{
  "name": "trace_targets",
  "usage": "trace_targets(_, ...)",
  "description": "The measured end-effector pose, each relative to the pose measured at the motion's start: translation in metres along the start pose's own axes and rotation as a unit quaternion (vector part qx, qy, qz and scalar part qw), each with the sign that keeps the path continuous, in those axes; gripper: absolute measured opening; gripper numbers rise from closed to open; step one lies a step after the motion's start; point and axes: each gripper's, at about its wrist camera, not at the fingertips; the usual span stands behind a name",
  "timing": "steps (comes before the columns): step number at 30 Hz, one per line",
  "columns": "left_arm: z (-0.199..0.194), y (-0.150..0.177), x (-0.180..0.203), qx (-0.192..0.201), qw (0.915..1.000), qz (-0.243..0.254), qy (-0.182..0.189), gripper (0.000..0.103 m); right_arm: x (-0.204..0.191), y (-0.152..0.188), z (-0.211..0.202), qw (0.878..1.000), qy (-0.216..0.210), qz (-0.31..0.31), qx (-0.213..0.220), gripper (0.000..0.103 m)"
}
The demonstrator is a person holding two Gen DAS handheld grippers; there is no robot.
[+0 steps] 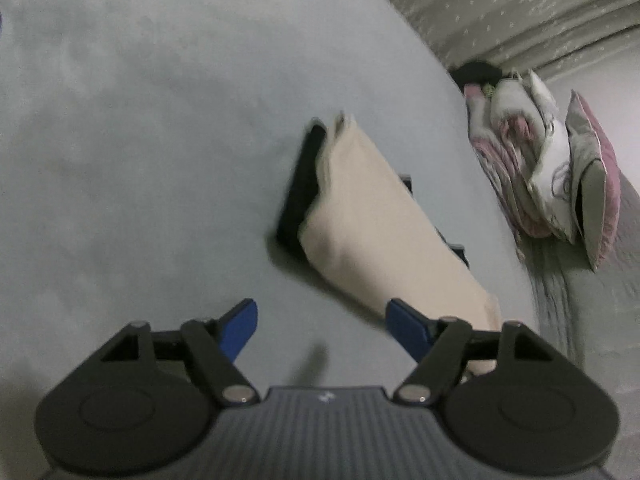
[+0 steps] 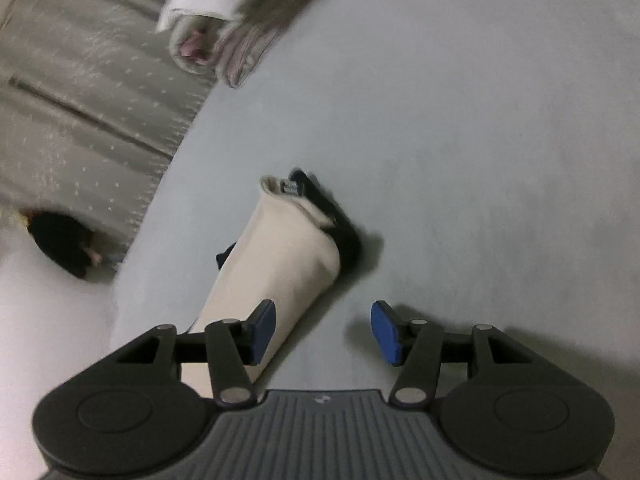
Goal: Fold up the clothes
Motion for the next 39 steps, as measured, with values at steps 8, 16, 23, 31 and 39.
trace_targets(8, 0.026, 0.016, -0.012, -0.012, 0.9973, -0.054, 0.047, 0.069, 0.003, 0.004, 0.036, 0.997, -0.06, 0.044, -0.031, 0.056)
trace_targets(16, 0.039, 0.014, -0.025, 0.067, 0.9913, -0.104, 0.045, 0.059, 0.001, -0.007, 0.062, 0.995, -0.079, 0.045, 0.032, 0.054)
trace_targets(23, 0.047, 0.011, -0.03, 0.102, 0.987, -0.118, 0.039, 0.044, 0.009, -0.013, 0.072, 0.994, -0.084, 0.058, 0.051, 0.035)
trace_targets(31, 0.042, 0.012, -0.03, 0.106, 0.9866, -0.12, 0.032, 0.03, 0.006, -0.008, 0.064, 0.993, -0.08, 0.052, 0.066, 0.025)
trace_targets(39, 0.019, 0.023, -0.034, 0.087, 0.9897, -0.107, 0.038, 0.028, 0.012, -0.003, 0.041, 0.995, -0.07, 0.054, 0.052, 0.024)
Point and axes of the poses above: each gripper's, at about its wrist camera, not at the fingertips, and z roughly the way its jaws point, x to its right, y to its underside, and after that the axes turned 2 degrees about z, right-handed
